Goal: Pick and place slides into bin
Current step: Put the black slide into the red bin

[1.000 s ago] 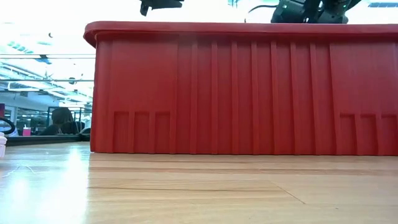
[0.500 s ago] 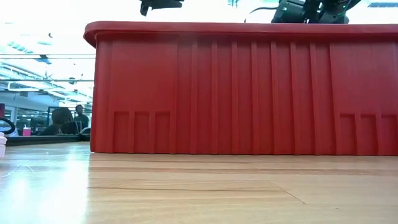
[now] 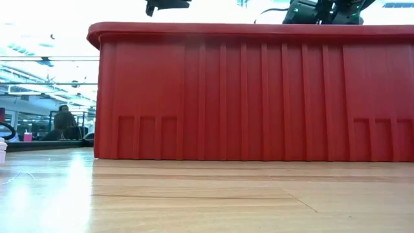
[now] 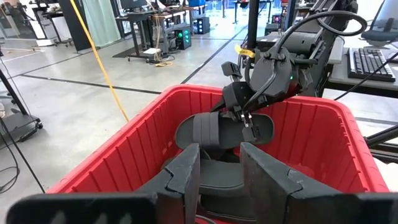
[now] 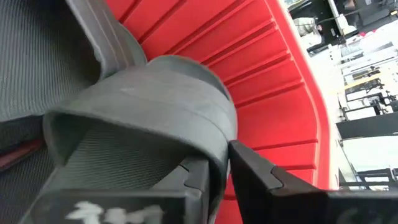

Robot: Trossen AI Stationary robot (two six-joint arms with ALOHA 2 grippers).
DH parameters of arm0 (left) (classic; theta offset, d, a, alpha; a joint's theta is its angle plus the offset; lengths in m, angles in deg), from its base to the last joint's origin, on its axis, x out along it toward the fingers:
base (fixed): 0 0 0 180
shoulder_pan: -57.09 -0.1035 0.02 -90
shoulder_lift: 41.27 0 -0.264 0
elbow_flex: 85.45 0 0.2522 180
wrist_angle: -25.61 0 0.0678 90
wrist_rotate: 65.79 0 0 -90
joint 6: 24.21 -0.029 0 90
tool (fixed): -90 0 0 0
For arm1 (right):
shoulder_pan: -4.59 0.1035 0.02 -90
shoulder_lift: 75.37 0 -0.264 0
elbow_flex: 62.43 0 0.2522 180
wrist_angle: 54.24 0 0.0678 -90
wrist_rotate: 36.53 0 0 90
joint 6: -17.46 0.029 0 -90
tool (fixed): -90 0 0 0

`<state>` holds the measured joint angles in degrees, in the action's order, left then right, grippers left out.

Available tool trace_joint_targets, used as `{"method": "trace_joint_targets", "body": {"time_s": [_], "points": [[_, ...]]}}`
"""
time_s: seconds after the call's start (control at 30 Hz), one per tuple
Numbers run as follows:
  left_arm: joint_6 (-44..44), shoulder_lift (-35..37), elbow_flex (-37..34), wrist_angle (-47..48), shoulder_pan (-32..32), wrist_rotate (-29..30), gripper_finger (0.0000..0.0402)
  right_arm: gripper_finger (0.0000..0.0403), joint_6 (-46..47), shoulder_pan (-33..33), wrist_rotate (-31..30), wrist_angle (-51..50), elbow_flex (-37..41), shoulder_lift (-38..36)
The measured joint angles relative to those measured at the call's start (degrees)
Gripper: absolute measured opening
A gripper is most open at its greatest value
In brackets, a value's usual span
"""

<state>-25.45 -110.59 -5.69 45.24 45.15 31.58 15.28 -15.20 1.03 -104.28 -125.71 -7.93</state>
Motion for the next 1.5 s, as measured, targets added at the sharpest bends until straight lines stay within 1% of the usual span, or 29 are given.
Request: {"method": "trace_joint_targets", "body": {"time_s": [0.23, 0.37, 0.63, 0.83, 1.0, 1.27, 1.5], "points": [[0.0, 0.0, 0.0, 0.0, 0.0, 0.0, 0.0118, 0.0108, 0.0, 0.0, 0.8, -0.4, 0.0, 0.0], [0.0, 0.0, 0.0, 0.0, 0.0, 0.0, 0.0118, 0.0137, 0.0, 0.0, 4.0, -0.6, 0.0, -0.1], [0.0, 0.0, 0.0, 0.0, 0.0, 0.0, 0.0118, 0.0171, 2.2, 0.0, 4.8, -1.5, 0.0, -0.1], [0.0, 0.0, 0.0, 0.0, 0.0, 0.0, 0.0118, 0.0180, 2.6, 0.0, 4.8, -3.0, 0.0, -0.1], [0.0, 0.0, 0.0, 0.0, 0.0, 0.0, 0.0118, 0.0177, 1.3, 0.0, 4.8, -3.7, 0.0, -0.1], [0.0, 0.0, 0.0, 0.0, 0.0, 0.0, 0.0118, 0.0180, 1.9, 0.0, 4.7, -3.6, 0.0, -0.1], [0.0, 0.0, 0.0, 0.0, 0.0, 0.0, 0.0118, 0.0174, -0.5, -0.4, 3.7, -3.4, 0.0, -0.1]]}}
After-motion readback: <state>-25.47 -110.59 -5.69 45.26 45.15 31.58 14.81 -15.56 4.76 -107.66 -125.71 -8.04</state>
